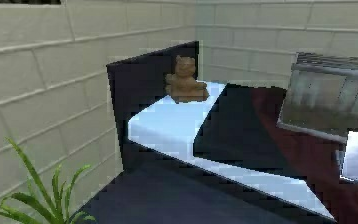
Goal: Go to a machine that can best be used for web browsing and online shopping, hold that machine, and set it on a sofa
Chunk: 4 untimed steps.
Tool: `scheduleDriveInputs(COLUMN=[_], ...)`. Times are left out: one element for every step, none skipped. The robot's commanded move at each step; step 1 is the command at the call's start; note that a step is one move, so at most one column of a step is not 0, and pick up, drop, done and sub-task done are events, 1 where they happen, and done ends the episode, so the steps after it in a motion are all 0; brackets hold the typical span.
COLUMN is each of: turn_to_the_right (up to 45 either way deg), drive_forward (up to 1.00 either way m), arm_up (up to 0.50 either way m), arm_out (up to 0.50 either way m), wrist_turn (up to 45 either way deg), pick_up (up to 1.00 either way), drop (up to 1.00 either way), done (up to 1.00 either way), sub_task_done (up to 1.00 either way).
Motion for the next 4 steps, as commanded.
scheduleDriveInputs(turn_to_the_right=[30.0,0.0,-45.0,-15.0], drive_forward=[0.0,0.45,0.0,0.0], arm_up=[0.0,0.0,0.0,0.0], arm_out=[0.0,0.0,0.0,0.0], wrist_turn=[0.0,0.0,0.0,0.0], pick_up=[0.0,0.0,0.0,0.0], drop=[0.0,0.0,0.0,0.0], done=[0.0,0.0,0.0,0.0], sub_task_done=[0.0,0.0,0.0,0.0])
